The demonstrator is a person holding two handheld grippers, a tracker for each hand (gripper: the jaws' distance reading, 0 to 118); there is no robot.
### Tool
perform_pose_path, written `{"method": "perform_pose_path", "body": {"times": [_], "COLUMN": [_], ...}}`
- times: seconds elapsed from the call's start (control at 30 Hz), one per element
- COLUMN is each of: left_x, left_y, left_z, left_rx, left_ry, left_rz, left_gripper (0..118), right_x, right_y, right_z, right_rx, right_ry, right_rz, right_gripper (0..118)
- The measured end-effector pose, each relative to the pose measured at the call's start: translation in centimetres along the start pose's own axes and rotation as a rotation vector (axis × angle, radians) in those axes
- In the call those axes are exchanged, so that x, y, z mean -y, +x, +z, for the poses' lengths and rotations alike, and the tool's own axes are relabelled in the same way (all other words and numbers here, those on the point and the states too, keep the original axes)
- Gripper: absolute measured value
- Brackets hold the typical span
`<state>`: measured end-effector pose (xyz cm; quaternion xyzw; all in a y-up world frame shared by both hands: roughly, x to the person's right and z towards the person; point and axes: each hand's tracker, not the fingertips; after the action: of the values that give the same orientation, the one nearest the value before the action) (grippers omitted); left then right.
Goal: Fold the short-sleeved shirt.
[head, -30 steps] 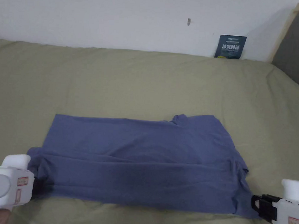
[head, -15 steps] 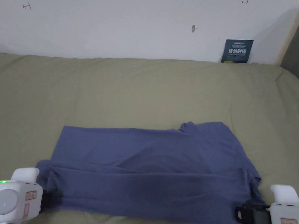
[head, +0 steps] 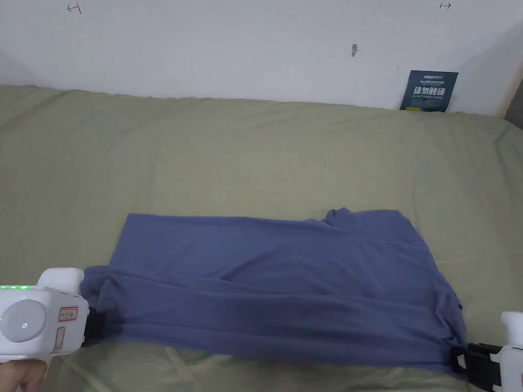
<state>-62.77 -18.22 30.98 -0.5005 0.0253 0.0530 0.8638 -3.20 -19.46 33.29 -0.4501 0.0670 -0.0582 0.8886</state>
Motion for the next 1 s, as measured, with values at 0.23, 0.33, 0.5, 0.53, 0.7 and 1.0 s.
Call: {"method": "perform_pose_path", "body": {"times": [0.23,0.33,0.5,0.53,0.7,1.0], "left_x": [4.1,7.0,10.3,10.7,11.3,11.0], "left_y": [-1.1,-1.6,-2.7,-2.9,-2.9,-3.3], "left_z": [3.3,4.6,5.8,5.9,5.8,6.9], "left_rx": [-0.002,0.004,0.008,0.01,0.007,0.026], "left_ry": [0.018,0.005,-0.023,-0.022,-0.034,0.136], "left_rz": [0.001,0.003,0.019,0.026,0.031,0.019], "left_gripper": [7,7,7,7,7,117], "right_x": [2.9,5.0,8.3,8.8,9.2,7.9], "right_y": [-0.2,-1.0,-1.6,-1.7,-2.2,-1.0], "right_z": [4.1,6.0,7.2,7.3,7.7,7.9], "right_rx": [-0.02,-0.022,-0.033,-0.034,-0.03,-0.025], "right_ry": [-0.003,-0.013,-0.05,-0.049,-0.063,0.03], "right_rz": [0.002,-0.004,0.01,0.008,-0.017,-0.096], "right_gripper": [6,6,6,6,6,118]}}
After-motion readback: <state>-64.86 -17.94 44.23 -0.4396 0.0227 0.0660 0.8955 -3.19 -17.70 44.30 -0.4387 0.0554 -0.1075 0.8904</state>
